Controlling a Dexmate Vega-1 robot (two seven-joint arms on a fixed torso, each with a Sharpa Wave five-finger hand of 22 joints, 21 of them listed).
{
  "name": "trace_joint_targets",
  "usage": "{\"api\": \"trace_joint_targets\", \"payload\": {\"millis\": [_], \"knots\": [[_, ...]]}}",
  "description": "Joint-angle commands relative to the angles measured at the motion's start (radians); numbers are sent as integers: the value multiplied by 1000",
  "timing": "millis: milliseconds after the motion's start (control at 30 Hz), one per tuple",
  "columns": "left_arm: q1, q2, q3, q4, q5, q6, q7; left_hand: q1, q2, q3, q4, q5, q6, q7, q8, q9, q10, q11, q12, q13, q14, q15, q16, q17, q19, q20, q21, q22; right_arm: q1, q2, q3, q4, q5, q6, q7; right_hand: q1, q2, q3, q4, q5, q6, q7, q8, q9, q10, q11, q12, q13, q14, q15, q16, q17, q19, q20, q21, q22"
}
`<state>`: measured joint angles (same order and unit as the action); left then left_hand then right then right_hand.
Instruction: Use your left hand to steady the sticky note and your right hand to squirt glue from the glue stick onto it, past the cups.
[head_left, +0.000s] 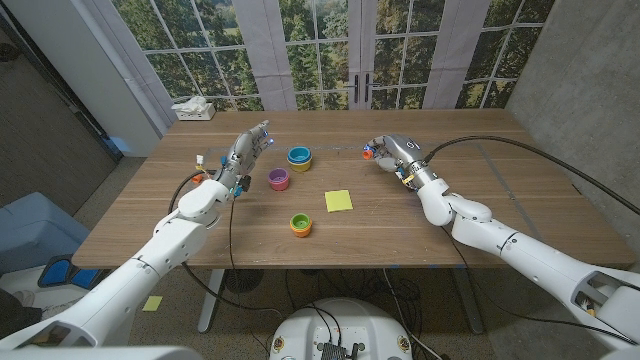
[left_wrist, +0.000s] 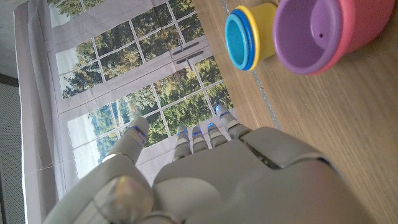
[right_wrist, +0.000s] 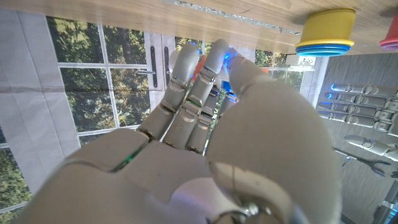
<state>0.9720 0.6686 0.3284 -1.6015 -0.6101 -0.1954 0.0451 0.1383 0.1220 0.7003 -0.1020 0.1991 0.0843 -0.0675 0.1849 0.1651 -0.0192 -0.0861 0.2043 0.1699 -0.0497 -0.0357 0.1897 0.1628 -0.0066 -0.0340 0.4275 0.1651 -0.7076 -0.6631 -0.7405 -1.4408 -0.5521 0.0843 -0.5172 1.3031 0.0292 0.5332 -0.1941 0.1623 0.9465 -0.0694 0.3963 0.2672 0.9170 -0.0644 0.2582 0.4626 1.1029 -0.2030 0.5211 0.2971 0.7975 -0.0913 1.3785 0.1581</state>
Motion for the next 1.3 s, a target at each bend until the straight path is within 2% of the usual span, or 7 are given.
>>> {"api": "trace_joint_targets", "payload": {"millis": [33,167,267,733,900,967,1300], "knots": [[9,46,9,-50,91,16,36,19,15,1,-23,-11,31,5,9,5,31,-2,10,4,19,-70,0,3,16,-38,-10,3,-78,-2,61,-112,88,-80,50,35,20,18,24,7,46,61,1,9,72,29,-9,1,-16,-9,-9,-4,-13,-127,-18,0],[15,53,6,-60,94,17,33,23,14,-1,-30,-13,38,5,9,5,39,-3,10,4,23,-71,0,3,19,-40,-13,3,-99,-4,74,-145,101,-113,59,35,14,16,22,7,43,58,1,14,65,32,-14,0,-23,-12,-12,-6,-19,-126,-29,0],[17,54,4,-61,89,16,28,25,14,-1,-33,-14,39,6,8,5,39,-3,9,5,25,-71,-1,3,20,-41,-15,3,-116,-2,83,-165,101,-132,41,6,6,1,37,5,42,50,3,24,61,31,-18,2,-31,-20,-16,-9,-32,-115,-44,4],[39,83,-3,-103,121,20,38,33,12,-4,-47,-18,41,6,4,5,44,-1,5,5,28,-70,-4,4,26,-40,-23,3,-170,2,115,-241,144,-179,35,-36,5,-27,47,6,64,8,-2,22,54,-1,-41,-19,-81,-23,-42,-18,-56,-103,-67,7],[47,118,2,-147,179,52,63,38,13,-5,-52,-20,48,8,4,5,55,-4,7,5,39,-70,-1,4,31,-39,-27,3,-188,1,131,-270,179,-195,53,-37,6,-30,45,7,67,10,-3,21,58,-8,-42,-23,-84,-24,-42,-16,-57,-102,-69,8],[51,133,3,-166,203,65,72,43,12,-7,-57,-21,65,13,8,5,64,-7,7,5,50,-70,0,4,36,-39,-30,4,-194,-3,138,-277,203,-189,68,-33,3,-34,38,8,67,18,-5,20,49,8,-48,-26,-92,-27,-42,-14,-59,-102,-71,8],[69,176,2,-224,266,96,80,64,1,-17,-72,-25,133,12,17,6,120,-20,14,6,105,-74,5,3,74,-35,-43,4,-222,-18,151,-320,219,-215,77,-4,7,-40,22,11,61,44,-14,20,36,24,-57,-37,-107,-27,-39,-3,-62,-105,-75,9]]}}
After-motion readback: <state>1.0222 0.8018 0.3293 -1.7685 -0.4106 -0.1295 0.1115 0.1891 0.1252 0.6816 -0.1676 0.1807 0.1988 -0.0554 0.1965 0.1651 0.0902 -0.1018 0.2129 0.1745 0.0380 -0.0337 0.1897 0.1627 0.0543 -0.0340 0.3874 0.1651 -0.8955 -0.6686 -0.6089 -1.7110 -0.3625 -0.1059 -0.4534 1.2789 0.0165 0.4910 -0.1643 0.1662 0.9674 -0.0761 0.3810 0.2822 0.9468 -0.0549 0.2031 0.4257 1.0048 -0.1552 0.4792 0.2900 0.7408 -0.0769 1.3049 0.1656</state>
